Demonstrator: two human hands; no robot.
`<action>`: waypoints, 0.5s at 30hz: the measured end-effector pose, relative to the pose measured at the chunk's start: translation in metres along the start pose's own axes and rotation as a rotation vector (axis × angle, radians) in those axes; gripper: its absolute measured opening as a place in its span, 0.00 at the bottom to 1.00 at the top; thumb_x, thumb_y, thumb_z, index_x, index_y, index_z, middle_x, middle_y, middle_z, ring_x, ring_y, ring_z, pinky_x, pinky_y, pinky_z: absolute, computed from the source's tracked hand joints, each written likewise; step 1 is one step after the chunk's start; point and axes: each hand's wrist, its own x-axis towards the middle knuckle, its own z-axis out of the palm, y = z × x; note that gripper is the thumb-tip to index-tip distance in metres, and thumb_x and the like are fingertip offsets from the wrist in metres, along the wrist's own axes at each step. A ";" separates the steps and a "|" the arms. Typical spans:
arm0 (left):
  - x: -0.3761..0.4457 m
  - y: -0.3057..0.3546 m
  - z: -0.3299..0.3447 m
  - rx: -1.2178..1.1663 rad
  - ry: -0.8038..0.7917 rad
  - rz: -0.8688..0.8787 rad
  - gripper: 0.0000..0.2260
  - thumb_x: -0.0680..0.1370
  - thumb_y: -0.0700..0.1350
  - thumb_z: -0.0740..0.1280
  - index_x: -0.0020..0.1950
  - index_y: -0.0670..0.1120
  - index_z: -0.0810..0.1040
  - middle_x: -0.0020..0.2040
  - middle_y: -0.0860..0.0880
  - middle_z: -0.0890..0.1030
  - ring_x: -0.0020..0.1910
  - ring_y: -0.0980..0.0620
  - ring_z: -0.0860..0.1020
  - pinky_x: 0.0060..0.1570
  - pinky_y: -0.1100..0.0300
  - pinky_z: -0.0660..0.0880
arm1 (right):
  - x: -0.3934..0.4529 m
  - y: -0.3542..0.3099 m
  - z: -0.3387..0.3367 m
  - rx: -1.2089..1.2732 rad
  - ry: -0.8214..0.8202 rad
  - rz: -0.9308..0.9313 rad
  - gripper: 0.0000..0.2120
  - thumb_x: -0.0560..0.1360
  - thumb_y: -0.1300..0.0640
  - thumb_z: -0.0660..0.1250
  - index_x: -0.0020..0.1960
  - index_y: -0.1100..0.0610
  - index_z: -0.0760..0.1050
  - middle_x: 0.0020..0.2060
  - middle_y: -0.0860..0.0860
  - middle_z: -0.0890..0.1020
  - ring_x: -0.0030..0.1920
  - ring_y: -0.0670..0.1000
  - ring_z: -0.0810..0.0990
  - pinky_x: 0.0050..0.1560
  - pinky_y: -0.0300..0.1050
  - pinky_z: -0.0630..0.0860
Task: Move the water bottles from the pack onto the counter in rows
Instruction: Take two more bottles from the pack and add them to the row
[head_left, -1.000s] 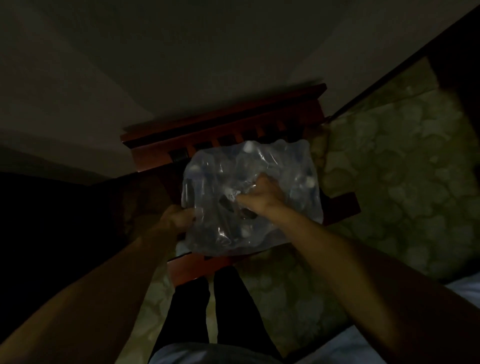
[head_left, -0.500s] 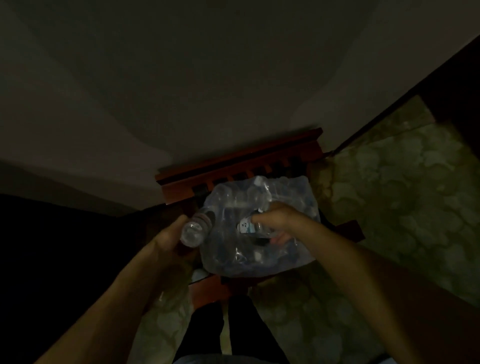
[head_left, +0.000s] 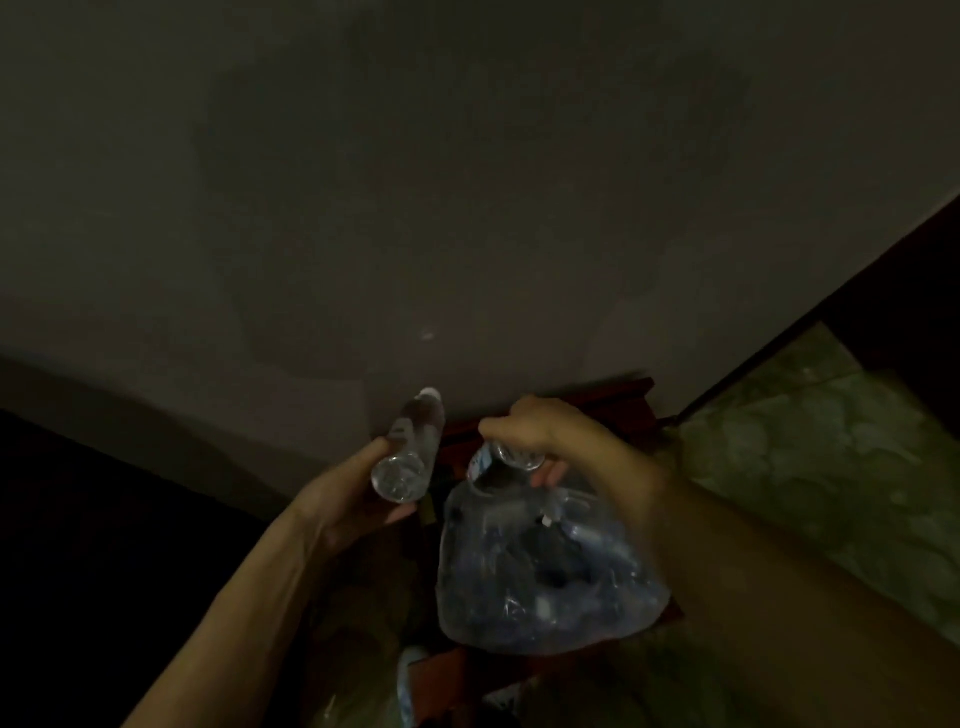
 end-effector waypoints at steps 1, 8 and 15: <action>-0.001 0.006 0.002 0.013 0.007 0.009 0.08 0.80 0.49 0.65 0.52 0.46 0.79 0.47 0.47 0.82 0.39 0.52 0.84 0.36 0.58 0.81 | -0.004 -0.005 -0.003 0.085 0.001 -0.012 0.21 0.73 0.41 0.62 0.55 0.57 0.72 0.41 0.55 0.78 0.32 0.56 0.84 0.33 0.44 0.81; -0.016 0.028 0.007 -0.223 -0.168 -0.003 0.15 0.69 0.45 0.72 0.54 0.45 0.82 0.45 0.46 0.86 0.41 0.51 0.84 0.36 0.56 0.79 | -0.034 -0.028 -0.018 0.752 -0.054 0.005 0.19 0.74 0.45 0.66 0.58 0.57 0.74 0.42 0.55 0.81 0.34 0.54 0.83 0.35 0.46 0.82; -0.036 0.029 0.011 -0.115 -0.173 0.216 0.14 0.75 0.38 0.66 0.60 0.38 0.78 0.45 0.41 0.86 0.40 0.47 0.85 0.36 0.54 0.81 | -0.062 -0.034 -0.003 1.096 -0.152 -0.084 0.21 0.70 0.47 0.72 0.57 0.58 0.79 0.37 0.55 0.86 0.33 0.54 0.85 0.37 0.48 0.82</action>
